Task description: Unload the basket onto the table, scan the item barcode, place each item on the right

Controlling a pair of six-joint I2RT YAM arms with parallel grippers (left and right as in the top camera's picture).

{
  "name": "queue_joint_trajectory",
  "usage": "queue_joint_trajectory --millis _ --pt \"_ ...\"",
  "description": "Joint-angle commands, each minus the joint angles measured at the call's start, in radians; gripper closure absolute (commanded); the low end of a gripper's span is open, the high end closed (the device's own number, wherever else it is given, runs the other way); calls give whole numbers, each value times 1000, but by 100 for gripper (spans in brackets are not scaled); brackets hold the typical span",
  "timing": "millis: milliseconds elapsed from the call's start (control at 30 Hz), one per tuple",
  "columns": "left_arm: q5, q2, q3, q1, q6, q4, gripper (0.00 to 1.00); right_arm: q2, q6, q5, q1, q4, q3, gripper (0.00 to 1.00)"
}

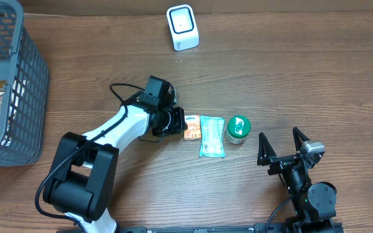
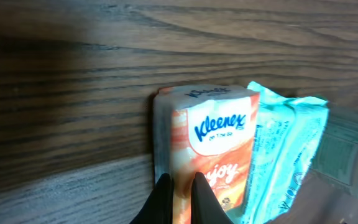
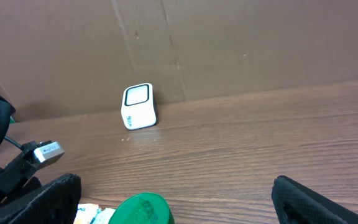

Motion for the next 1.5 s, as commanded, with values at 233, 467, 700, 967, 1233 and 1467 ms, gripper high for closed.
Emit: queue_joint_trajectory --millis 233,467,700,967,1233,1467 --pt "-114 45 20 14 -3 -61 96 -7 -3 9 -5 6 -11 0" --pt "-121 48 20 6 -3 -56 96 -7 -3 9 -5 6 -11 0" --pt "-120 82 20 6 -11 -49 96 -7 -3 9 -5 6 -11 0" --pt "-117 88 20 -1 -26 -32 96 -7 -3 9 -5 6 -11 0" --pt "-116 93 20 -8 -40 -5 96 -7 -3 9 -5 6 -11 0" --pt "-116 93 20 -40 -33 23 96 -7 -3 9 -5 6 -11 0"
